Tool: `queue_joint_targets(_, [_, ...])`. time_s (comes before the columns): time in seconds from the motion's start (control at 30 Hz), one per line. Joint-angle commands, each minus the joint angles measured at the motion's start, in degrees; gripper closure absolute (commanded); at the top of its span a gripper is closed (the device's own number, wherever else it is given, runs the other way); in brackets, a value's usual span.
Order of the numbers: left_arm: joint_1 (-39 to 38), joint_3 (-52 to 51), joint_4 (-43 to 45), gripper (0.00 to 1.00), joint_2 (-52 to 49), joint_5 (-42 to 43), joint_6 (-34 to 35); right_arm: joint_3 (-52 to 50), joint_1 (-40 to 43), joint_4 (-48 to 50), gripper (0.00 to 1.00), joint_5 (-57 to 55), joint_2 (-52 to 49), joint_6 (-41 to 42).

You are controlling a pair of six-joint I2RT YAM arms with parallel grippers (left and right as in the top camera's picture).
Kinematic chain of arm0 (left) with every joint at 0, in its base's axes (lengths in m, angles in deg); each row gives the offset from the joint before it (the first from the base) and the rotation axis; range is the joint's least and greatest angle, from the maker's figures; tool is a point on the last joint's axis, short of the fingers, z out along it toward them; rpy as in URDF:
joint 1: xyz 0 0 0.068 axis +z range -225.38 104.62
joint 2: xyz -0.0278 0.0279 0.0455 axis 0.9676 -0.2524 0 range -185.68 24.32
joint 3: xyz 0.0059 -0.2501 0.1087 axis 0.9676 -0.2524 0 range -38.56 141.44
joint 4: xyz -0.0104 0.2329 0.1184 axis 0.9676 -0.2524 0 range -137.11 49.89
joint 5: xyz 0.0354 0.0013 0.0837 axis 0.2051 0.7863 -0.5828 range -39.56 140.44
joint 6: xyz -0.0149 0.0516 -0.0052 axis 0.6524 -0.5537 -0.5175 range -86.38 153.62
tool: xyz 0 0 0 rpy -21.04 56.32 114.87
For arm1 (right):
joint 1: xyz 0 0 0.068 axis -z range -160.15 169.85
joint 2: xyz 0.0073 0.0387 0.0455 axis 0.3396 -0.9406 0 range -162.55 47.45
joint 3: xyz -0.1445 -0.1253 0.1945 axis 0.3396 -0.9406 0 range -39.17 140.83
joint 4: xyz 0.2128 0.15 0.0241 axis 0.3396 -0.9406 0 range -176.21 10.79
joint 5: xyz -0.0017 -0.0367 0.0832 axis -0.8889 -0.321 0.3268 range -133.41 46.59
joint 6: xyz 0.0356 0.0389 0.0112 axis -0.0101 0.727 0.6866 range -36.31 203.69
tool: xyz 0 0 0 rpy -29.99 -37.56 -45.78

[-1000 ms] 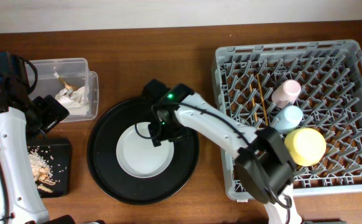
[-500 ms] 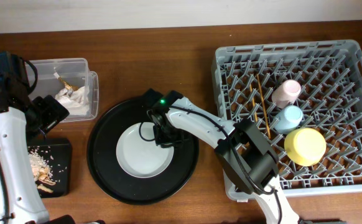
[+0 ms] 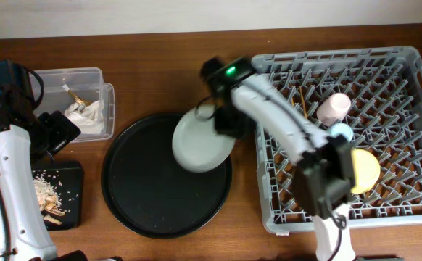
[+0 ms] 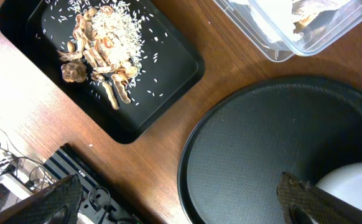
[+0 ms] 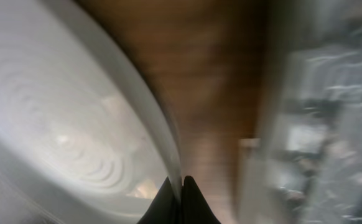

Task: Sort waste into correct bins and load items into the dishwasher rack
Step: 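Carry the plate to the rack and insert it upright at the back-left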

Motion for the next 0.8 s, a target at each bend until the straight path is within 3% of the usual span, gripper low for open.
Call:
queue_joint_targets(0.0, [0.26, 0.46, -0.07, 0.01, 0.74, -0.02, -0.11, 5.49, 5.84, -3.61, 0.96, -12.26, 7.96, 0.55])
queue_joint_targets(0.27, [0.26, 0.46, -0.07, 0.01, 0.74, -0.04, -0.11, 6.05, 16.2, -4.7, 0.96, -23.67, 13.03, 0.57])
queue_joint_targets(0.5, [0.26, 0.46, -0.07, 0.01, 0.74, -0.04, -0.11, -0.39, 14.38, 0.26, 0.96, -40.48, 11.43, 0.57])
queue_joint_targets(0.77, [0.26, 0.46, -0.07, 0.01, 0.74, -0.04, -0.11, -4.22, 10.71, 5.42, 0.96, -42.27, 11.26, 2.51])
